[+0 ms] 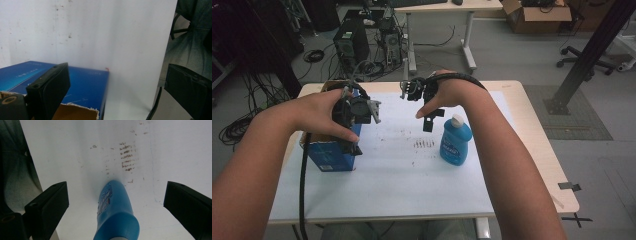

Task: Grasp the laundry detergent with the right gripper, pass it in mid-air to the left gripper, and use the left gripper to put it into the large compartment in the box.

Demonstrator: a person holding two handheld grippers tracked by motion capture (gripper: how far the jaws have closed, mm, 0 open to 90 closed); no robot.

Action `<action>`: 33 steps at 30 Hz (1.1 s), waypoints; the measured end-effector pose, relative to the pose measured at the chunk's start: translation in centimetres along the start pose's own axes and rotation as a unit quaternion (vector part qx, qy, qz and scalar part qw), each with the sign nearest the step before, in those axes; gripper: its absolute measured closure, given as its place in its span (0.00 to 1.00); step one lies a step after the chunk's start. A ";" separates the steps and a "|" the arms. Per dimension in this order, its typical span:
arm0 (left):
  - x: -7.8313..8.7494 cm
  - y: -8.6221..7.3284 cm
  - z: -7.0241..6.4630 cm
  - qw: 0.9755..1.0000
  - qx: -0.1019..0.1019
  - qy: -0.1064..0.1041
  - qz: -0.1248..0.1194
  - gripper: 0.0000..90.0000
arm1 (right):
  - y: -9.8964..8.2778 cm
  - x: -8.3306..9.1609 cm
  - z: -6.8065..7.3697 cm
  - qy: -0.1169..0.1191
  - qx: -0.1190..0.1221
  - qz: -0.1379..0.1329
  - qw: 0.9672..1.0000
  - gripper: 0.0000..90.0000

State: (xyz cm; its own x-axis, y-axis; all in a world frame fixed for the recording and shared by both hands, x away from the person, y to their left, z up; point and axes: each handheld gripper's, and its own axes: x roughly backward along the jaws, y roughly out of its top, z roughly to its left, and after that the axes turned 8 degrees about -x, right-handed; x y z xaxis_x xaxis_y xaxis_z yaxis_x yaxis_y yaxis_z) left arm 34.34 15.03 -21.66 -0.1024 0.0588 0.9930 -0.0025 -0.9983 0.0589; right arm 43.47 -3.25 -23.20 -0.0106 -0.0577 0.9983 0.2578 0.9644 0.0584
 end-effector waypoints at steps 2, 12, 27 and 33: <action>0.0 0.0 0.0 1.000 -0.002 0.000 0.003 0.07 | 0.0 0.2 0.1 -0.001 0.000 -0.002 1.000 0.06; 0.0 0.2 -0.1 1.000 -0.003 -0.002 0.004 0.07 | -1.0 2.6 0.7 -0.013 -0.005 -0.017 1.000 0.07; 0.0 0.6 -0.3 1.000 -0.004 -0.004 0.006 0.08 | -5.0 6.0 1.4 -0.026 -0.031 -0.050 0.998 0.07; 0.0 0.7 -0.3 1.000 -0.008 -0.002 0.007 0.08 | -7.3 6.6 1.5 -0.033 -0.045 -0.051 0.997 0.07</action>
State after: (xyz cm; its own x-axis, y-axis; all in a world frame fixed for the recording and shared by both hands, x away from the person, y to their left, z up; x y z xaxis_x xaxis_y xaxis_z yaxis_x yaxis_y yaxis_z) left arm 34.06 14.29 -21.64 -0.0993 0.0454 0.9940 -0.0169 -0.9989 0.0439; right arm 40.04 -10.25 -17.04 -0.1030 -0.1342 0.9856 0.3370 0.9275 0.1616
